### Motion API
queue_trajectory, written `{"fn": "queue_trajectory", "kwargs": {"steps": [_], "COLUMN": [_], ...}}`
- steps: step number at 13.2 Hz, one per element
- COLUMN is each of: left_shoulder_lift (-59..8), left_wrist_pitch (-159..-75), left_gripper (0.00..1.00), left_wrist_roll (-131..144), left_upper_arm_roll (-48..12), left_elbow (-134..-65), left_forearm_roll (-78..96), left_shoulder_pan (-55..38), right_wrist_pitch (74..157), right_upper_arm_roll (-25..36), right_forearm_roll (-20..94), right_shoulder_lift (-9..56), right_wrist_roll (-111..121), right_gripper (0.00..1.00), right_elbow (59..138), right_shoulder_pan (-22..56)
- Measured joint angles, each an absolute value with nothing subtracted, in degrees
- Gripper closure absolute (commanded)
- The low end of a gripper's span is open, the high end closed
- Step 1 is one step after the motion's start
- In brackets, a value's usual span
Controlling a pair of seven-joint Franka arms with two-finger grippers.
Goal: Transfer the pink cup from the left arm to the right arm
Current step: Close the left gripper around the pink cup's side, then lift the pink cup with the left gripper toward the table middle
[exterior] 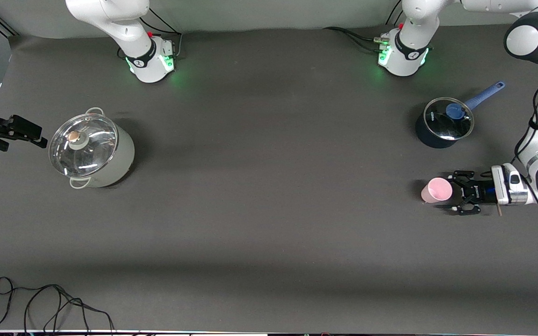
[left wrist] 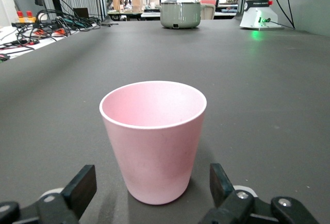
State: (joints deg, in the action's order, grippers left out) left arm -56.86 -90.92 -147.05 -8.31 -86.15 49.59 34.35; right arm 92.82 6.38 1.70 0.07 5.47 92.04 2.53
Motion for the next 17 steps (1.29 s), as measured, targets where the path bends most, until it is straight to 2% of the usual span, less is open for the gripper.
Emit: {"fn": "queue_trajectory", "kwargs": {"steps": [3, 4, 9, 10, 12, 13, 14, 15, 17], "left_shoulder_lift": [-57.97, -58.07, -59.20, -59.57, -60.08, -60.21, -60.28, -60.32, -60.40], "left_wrist_pitch": [-90.92, -90.93, -91.17, -91.61, -92.00, -92.02, -92.02, -92.03, -92.07], "left_gripper": [0.03, 0.07, 0.09, 0.12, 0.29, 0.57, 0.93, 1.00, 1.00], "left_wrist_roll": [-147.85, -147.91, -149.92, -150.11, -150.76, -151.00, -151.10, -151.24, -151.56], "left_upper_arm_roll": [-8.63, -8.71, -8.80, -8.80, -8.80, -8.80, -8.80, -8.80, -8.82], "left_elbow": [-86.15, -86.15, -86.14, -86.14, -86.07, -86.06, -86.06, -86.06, -86.02], "left_forearm_roll": [50.50, 50.67, 53.13, 53.41, 54.02, 54.34, 54.67, 54.86, 55.04], "left_shoulder_pan": [34.11, 33.93, 32.02, 31.78, 31.50, 31.38, 31.26, 31.11, 30.74], "right_wrist_pitch": [92.82, 92.82, 92.82, 92.82, 92.82, 92.82, 92.82, 92.82, 92.82], "right_upper_arm_roll": [6.38, 6.38, 6.38, 6.38, 6.38, 6.38, 6.38, 6.38, 6.38], "right_forearm_roll": [1.70, 1.70, 1.70, 1.70, 1.70, 1.70, 1.70, 1.70, 1.70], "right_shoulder_lift": [0.08, 0.08, 0.09, 0.09, 0.09, 0.09, 0.09, 0.09, 0.10], "right_wrist_roll": [5.47, 5.47, 5.47, 5.47, 5.47, 5.47, 5.47, 5.47, 5.47], "right_gripper": [0.00, 0.00, 0.00, 0.00, 0.00, 0.00, 0.00, 0.00, 0.00], "right_elbow": [92.04, 92.04, 92.04, 92.04, 92.04, 92.04, 92.04, 92.04, 92.04], "right_shoulder_pan": [2.53, 2.53, 2.53, 2.53, 2.53, 2.53, 2.53, 2.53, 2.53]}}
